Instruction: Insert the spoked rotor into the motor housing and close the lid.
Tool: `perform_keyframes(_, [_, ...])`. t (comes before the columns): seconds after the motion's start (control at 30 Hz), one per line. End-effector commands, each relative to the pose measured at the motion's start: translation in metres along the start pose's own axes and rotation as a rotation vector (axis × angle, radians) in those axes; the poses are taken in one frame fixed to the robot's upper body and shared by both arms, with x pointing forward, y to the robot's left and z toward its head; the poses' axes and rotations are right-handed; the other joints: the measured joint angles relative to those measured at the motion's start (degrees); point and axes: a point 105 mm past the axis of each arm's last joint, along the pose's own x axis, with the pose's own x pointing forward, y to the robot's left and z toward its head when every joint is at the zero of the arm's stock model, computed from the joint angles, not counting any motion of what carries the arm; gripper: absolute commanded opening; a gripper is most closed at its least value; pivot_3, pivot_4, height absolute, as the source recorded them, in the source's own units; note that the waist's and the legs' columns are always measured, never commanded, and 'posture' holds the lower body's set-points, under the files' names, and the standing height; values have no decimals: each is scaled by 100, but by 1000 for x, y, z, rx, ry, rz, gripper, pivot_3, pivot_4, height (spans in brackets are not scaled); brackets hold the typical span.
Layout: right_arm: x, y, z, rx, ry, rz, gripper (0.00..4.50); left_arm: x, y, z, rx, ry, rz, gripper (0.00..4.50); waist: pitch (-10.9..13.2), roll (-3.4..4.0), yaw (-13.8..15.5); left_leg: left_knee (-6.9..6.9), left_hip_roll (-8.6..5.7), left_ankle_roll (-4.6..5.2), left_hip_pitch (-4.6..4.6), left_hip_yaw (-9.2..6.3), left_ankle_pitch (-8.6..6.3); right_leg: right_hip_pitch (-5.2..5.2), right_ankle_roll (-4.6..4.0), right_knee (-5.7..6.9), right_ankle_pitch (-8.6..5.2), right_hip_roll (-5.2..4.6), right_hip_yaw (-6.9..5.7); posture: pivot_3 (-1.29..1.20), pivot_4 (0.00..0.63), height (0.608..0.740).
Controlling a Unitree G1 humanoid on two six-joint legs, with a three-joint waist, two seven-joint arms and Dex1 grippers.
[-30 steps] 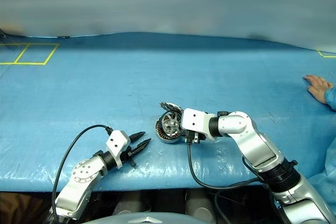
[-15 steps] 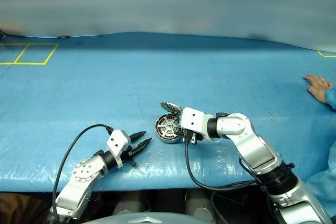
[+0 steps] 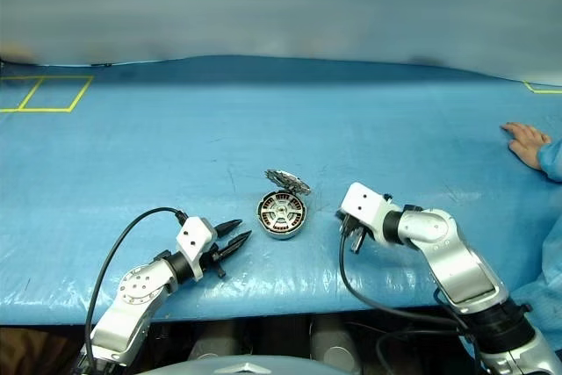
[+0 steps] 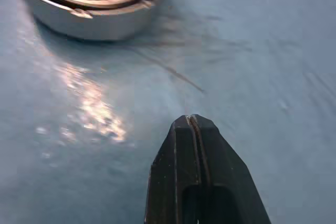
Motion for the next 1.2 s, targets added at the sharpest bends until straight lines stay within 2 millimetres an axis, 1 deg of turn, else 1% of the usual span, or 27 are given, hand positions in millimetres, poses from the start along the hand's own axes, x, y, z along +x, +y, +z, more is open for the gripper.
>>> perform_keyframes(0.03, [6, -31, 33, 35, -162, -147, 16, 0, 3, 8, 32, -40, 3, 1624, 1, -2, -27, 0, 1, 0, -1, 1, 0, -2, 0, 0, 0, 1, 0, 0, 150, 740])
perform_keyframes(0.1, [13, -35, 51, 84, -263, -154, 16, 0, 4, 9, 40, -54, 8, 1624, 2, 0, -65, -4, 5, 0, -3, 2, 0, -5, 1, 1, 2, 8, 0, 0, 150, 740])
perform_keyframes(0.13, [17, -34, 60, 102, -309, -134, 16, -1, 4, 10, 46, -60, 7, 1624, 2, 0, -67, -8, 5, 0, -4, 1, 0, -7, 3, 1, 3, 8, -2, 0, 150, 740])
perform_keyframes(0.2, [25, -27, 74, 126, -374, -77, 16, -2, 4, 12, 50, -77, 8, 1624, 2, 0, -64, -13, 4, 1, -7, -4, -3, -6, 1, -2, 4, 7, -11, 0, 150, 740])
perform_keyframes(0.27, [29, -19, 85, 134, -422, -21, 16, -3, 6, 15, 55, -97, 12, 1624, 2, 0, -38, -13, 1, 6, -10, -6, -10, -5, -24, -4, 17, 2, -17, 0, 150, 740])
perform_keyframes(0.3, [30, -16, 89, 133, -438, 1, 16, -3, 6, 17, 60, -106, 13, 1624, 2, 0, -23, -12, -2, 9, -13, -7, -13, -6, -24, -6, 17, -1, -19, 0, 150, 740])
perform_keyframes(0.43, [25, 8, 108, 124, -527, 161, 16, -6, 9, 25, 64, -155, 26, 1624, 2, 0, -14, -9, -4, 16, -15, -6, -17, -4, -23, -11, 16, -8, -22, 0, 150, 740])
perform_keyframes(0.5, [22, 15, 111, 122, -544, 208, 16, -8, 10, 27, 67, -171, 35, 1624, 3, 1, -21, -7, -2, 16, -14, -7, -17, -3, -24, -8, 16, -7, -22, 0, 150, 740])
perform_keyframes(0.57, [21, 24, 110, 129, -545, 252, 16, -11, 10, 29, 60, -185, 35, 1624, 3, 1, -25, -5, -2, 16, -11, -7, -17, -1, -24, -6, 16, -6, -22, 0, 150, 740])
perform_keyframes(0.67, [21, 40, 103, 123, -520, 307, 16, -14, 11, 29, 58, -186, 42, 1624, 2, 1, -26, -4, -2, 15, -10, -8, -17, 1, -25, -8, 15, -8, -23, 0, 150, 740])
perform_keyframes(0.8, [29, 58, 83, 91, -417, 329, 16, -19, 12, 24, 49, -170, 39, 1624, 2, 2, -26, -3, -1, 15, -11, -8, -17, -2, -27, -5, 14, -7, -23, 0, 150, 740])
perform_keyframes(0.97, [38, 65, 66, 114, -347, 312, 16, -22, 16, 22, 53, -156, 49, 1624, 2, 1, -38, -1, -1, 15, -7, -6, -17, 0, -28, -5, 12, -7, -21, 0, 150, 740])
perform_keyframes(1.07, [46, 65, 57, 138, -324, 277, 16, -21, 15, 22, 51, -155, 47, 1624, 0, -1, -39, 0, 1, 14, 0, -7, -18, 7, -3, -6, -3, -6, -23, 0, 150, 740])
perform_keyframes(1.2, [46, 63, 58, 149, -349, 247, 16, -18, 13, 23, 50, -158, 43, 1624, -2, -2, -38, 0, 1, 14, 2, -6, -18, 9, -1, -6, -4, -8, -22, 0, 150, 740])
